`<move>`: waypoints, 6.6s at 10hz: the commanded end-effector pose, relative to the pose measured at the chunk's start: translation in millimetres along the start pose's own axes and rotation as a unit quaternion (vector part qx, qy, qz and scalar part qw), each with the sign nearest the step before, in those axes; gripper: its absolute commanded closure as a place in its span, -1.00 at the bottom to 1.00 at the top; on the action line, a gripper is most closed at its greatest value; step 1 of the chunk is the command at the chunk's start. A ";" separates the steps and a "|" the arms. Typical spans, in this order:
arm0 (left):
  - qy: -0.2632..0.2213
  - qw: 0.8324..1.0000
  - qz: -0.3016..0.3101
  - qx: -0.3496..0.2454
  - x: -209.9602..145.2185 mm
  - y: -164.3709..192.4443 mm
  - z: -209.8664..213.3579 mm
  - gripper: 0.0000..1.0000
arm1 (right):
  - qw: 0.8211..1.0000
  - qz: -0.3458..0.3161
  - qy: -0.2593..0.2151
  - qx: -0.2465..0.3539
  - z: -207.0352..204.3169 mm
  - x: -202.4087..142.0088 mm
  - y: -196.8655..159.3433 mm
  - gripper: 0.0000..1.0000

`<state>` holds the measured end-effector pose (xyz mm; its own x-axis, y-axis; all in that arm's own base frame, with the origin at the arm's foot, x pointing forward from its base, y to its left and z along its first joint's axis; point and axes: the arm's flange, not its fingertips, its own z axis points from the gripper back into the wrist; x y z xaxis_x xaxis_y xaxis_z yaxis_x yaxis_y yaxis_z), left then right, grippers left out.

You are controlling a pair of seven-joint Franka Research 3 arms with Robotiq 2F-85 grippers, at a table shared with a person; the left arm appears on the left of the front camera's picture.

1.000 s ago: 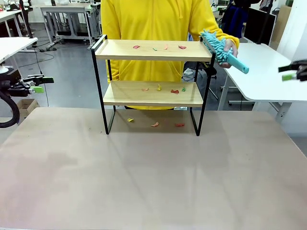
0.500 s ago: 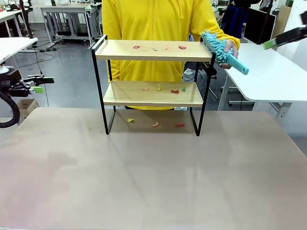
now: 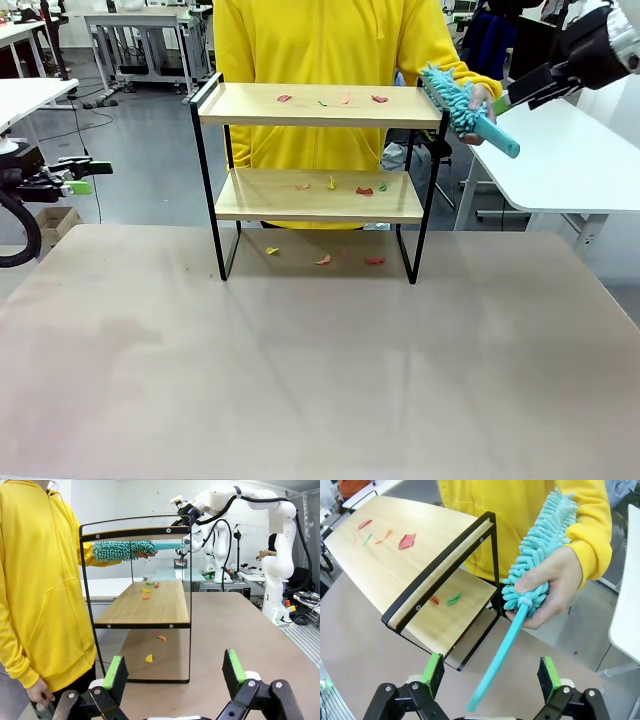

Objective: Clean the shelf.
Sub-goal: Pick up the Duster handed by the human, then clean the specific section of the Shelf indicated by the human with the Duster.

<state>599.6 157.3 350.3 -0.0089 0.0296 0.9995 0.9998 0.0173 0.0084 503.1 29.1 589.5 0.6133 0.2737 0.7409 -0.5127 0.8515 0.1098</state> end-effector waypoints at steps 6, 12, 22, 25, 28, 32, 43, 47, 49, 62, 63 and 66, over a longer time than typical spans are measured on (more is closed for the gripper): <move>0.000 1.000 -0.005 0.001 2.7 -1.1 0.3 -1.00 | 0.996 0.001 0.048 -0.072 -16.0 15.3 16.1 -1.00; 0.000 1.000 -0.005 0.001 2.7 -1.1 0.3 -1.00 | 0.989 -0.022 0.108 -0.100 -41.5 13.0 21.9 -1.00; 0.000 1.000 -0.005 0.001 2.7 -1.1 0.3 -1.00 | 0.982 -0.038 0.108 -0.149 -40.0 15.2 22.2 1.00; 0.000 1.000 -0.005 0.001 2.7 -1.1 0.3 -1.00 | 0.978 -0.068 0.106 -0.166 -36.8 13.5 19.1 1.00; 0.000 1.000 -0.005 0.001 2.7 -1.1 0.3 -1.00 | 0.982 -0.061 0.104 -0.145 -37.8 9.2 14.4 1.00; 0.000 1.000 -0.005 0.001 2.7 -1.1 0.3 -1.00 | 0.982 -0.061 0.104 -0.145 -37.8 9.2 14.4 1.00; 0.000 1.000 -0.005 0.001 2.7 -1.1 0.3 -1.00 | 0.967 -0.028 0.180 -0.180 21.5 -13.3 -8.7 0.74; 0.000 1.000 -0.005 0.001 2.7 -1.1 0.3 -1.00 | 0.910 0.042 0.384 -0.150 70.9 -44.1 -16.9 0.74; 0.000 1.000 -0.005 0.001 2.7 -1.1 0.3 -1.00 | 0.884 0.093 0.451 -0.081 87.7 -63.1 1.2 0.74; 0.000 1.000 -0.005 0.001 2.7 -1.1 0.3 -1.00 | 0.775 0.307 0.525 0.173 31.0 -121.2 128.1 0.74; 0.000 1.000 -0.005 0.001 2.7 -1.1 0.3 -1.00 | 0.775 0.307 0.525 0.173 31.0 -121.2 128.1 0.74; 0.000 1.000 -0.005 0.001 2.7 -1.1 0.3 -1.00 | 0.775 0.307 0.525 0.173 31.0 -121.2 128.1 0.74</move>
<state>600.0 157.5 350.4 -0.0097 0.0290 0.9995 0.9998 0.0172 0.0092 346.1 93.6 531.8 0.2372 0.9519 -0.1940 -0.9205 0.2841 0.2683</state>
